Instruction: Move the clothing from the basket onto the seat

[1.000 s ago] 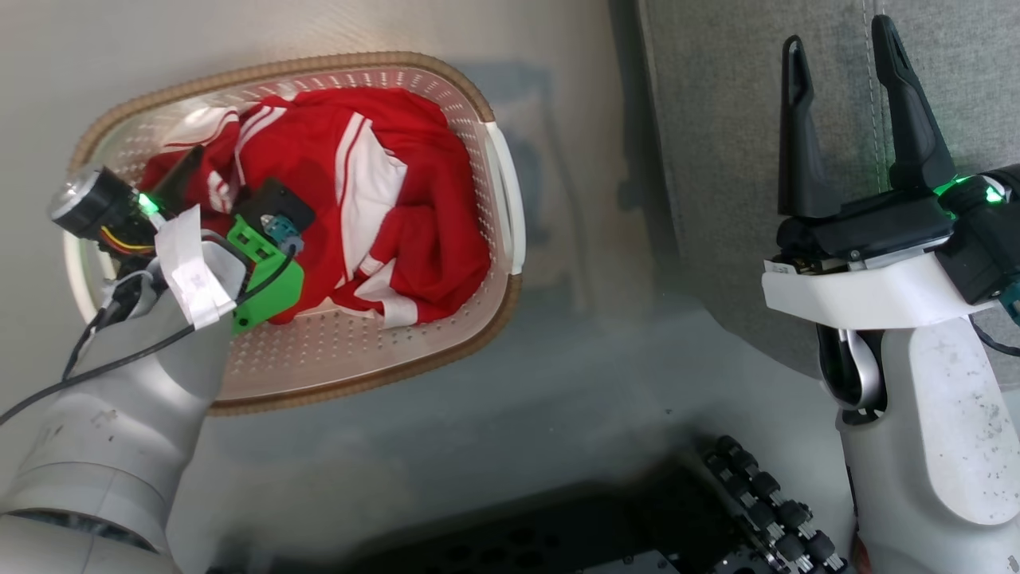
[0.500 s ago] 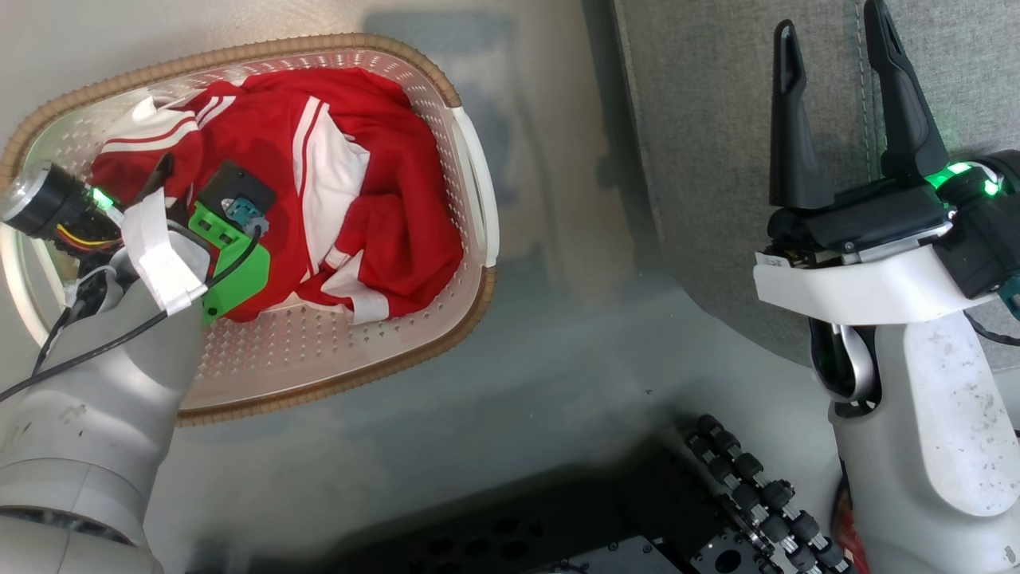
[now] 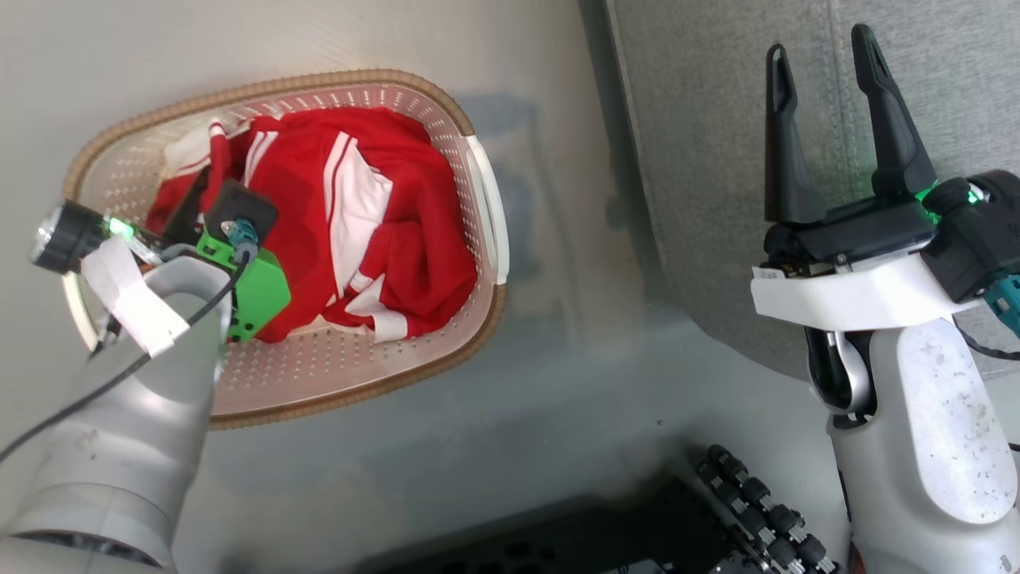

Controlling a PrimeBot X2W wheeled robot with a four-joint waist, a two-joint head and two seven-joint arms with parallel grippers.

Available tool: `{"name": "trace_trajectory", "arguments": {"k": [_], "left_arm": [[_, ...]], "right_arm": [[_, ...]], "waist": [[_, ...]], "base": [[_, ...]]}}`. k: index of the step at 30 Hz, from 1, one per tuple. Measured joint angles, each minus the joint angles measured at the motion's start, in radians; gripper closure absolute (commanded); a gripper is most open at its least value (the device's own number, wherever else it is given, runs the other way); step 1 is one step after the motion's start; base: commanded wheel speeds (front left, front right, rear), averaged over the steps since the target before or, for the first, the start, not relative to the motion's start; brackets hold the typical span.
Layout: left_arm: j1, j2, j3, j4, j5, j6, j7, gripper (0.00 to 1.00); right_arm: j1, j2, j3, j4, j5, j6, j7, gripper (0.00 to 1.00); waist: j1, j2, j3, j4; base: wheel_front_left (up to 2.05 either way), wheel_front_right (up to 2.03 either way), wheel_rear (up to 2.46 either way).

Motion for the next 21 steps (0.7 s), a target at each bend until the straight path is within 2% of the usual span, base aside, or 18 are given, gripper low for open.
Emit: {"name": "trace_trajectory", "arguments": {"k": [3, 7, 13, 21], "left_arm": [[0.044, -0.023, 0.02, -0.036, -0.034, -0.001, -0.016, 1.0], [0.123, -0.048, 0.046, -0.14, -0.092, -0.024, -0.021, 1.0], [0.289, -0.057, 0.081, -0.334, -0.173, -0.053, -0.022, 1.0], [0.46, -0.078, 0.123, -0.509, -0.247, -0.071, -0.023, 1.0]], "right_arm": [[0.019, 0.0, -0.011, 0.007, -0.003, 0.0, 0.0, 0.0], [0.054, 0.0, -0.011, 0.019, -0.02, 0.0, 0.0, 0.0], [0.119, 0.0, -0.008, 0.033, -0.038, 0.0, 0.0, 0.0], [0.226, 0.0, -0.003, 0.058, -0.051, 0.0, 0.0, 0.0]], "waist": [[0.0, 0.0, -0.039, 0.009], [0.0, 0.0, -0.098, 0.023], [0.0, 0.0, -0.211, 0.047], [-0.0001, 0.0, -0.377, 0.08]], "base": [[0.0, 0.0, 0.0], [0.0, 0.0, 0.0], [0.0, 0.0, 0.0], [0.0, 0.0, 0.0]]}}
